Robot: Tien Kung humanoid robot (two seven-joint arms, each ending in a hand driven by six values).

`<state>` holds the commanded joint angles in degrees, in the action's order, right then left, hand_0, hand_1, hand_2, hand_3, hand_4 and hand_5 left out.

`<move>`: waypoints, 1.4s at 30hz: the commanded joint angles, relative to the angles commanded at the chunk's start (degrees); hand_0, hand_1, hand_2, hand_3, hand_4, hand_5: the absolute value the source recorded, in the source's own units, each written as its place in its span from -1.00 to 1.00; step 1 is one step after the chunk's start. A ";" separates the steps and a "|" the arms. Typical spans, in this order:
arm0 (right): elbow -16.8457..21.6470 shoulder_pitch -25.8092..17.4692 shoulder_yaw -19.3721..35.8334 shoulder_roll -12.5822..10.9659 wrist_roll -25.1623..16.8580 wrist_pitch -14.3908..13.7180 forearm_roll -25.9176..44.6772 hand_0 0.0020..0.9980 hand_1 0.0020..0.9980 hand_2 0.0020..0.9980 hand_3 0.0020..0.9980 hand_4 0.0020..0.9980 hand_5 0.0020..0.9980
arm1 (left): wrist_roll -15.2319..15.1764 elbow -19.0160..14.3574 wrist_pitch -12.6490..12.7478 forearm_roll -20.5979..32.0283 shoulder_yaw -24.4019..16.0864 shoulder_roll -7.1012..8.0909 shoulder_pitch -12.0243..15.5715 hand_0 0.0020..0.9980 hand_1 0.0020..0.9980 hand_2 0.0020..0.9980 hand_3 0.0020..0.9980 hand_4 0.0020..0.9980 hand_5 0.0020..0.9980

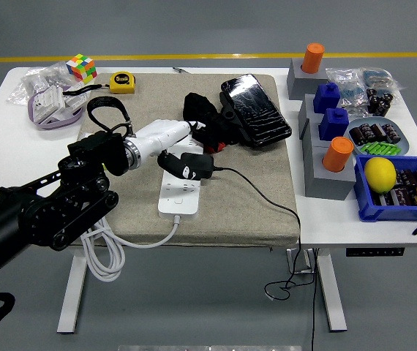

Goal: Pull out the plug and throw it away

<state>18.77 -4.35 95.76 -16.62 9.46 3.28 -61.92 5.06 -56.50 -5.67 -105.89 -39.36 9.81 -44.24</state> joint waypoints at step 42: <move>-0.13 -0.51 0.39 0.32 0.01 0.14 -0.32 0.15 0.32 0.35 0.20 1.00 -0.05 | -2.83 -0.32 2.50 4.29 3.03 -4.08 -3.13 -0.27 -0.15 -0.13 0.05 0.36 -1.00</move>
<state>18.65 -4.87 96.15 -16.30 9.47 3.42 -62.23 2.23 -56.83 -3.17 -101.60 -36.33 5.74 -47.37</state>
